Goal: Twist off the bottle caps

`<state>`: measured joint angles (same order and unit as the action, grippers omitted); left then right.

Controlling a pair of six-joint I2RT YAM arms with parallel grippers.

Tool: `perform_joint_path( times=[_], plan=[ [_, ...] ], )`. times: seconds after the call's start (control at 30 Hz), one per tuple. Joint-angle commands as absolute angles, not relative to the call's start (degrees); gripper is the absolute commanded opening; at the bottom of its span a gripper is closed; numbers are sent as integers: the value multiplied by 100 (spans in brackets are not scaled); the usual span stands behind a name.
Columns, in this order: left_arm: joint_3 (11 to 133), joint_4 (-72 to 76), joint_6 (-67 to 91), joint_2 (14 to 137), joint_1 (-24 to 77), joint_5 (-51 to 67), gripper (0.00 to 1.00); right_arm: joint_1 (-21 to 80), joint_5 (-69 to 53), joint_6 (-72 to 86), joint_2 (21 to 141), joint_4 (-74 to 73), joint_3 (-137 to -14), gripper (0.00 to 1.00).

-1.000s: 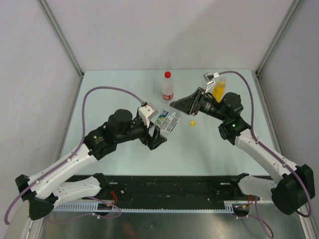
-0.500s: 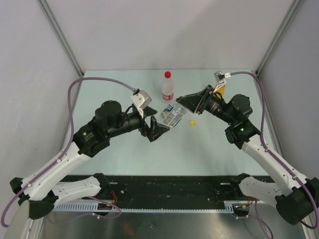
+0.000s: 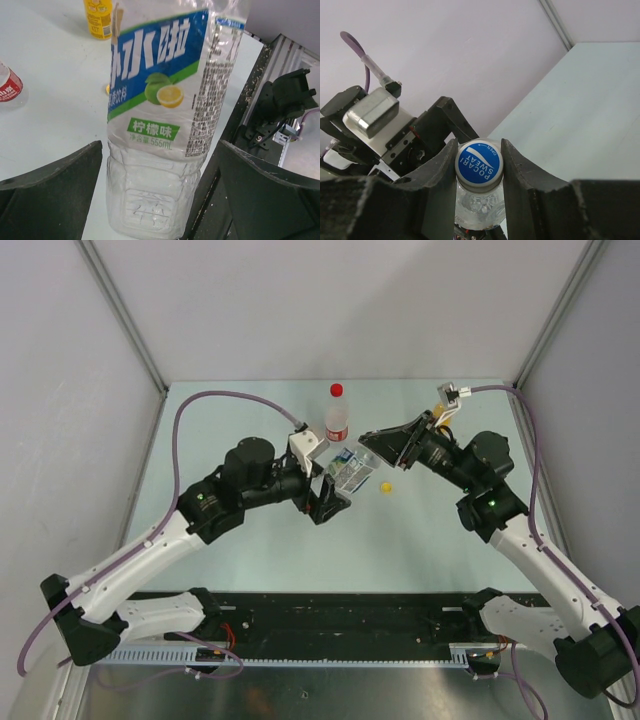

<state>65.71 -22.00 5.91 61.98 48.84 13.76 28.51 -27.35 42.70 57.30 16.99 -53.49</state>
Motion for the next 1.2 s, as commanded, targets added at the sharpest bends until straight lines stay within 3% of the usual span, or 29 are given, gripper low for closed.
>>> perform_joint_path(
  times=[0.0, 0.17, 0.27, 0.5, 0.63, 0.73, 0.83, 1.0, 1.17],
  plan=[
    [6440, -2125, 365, 6256, 4862, 1485, 99, 2799, -2714, 4215, 5652, 1895, -5642, 0],
    [6350, -2120, 315, 6349, 4860, 1544, 94, 2782, -2771, 4236, 5681, 1918, -5643, 0],
    [6339, -2118, 245, 6387, 4864, 1639, 86, 2774, -2786, 4222, 5716, 1912, -5643, 0],
    [6261, -2121, 123, 6430, 4863, 1682, 54, 2664, -2810, 4332, 5810, 1935, -5643, 4],
    [6188, -2127, 95, 6381, 4861, 1619, 43, 2592, -2779, 4416, 5822, 2023, -5644, 33],
    [6136, -2127, 82, 6334, 4867, 1484, 40, 2548, -2693, 4423, 5814, 2027, -5638, 59],
    [6082, -2128, 79, 6269, 4862, 1381, 39, 2465, -2595, 4473, 5799, 1996, -5642, 78],
    [5988, -2126, 68, 6182, 4872, 1159, 37, 2301, -2406, 4560, 5730, 1889, -5647, 96],
    [5875, -2148, 46, 6079, 4878, 633, 34, 2159, -2162, 4652, 5680, 1591, -5654, 99]
  ],
)
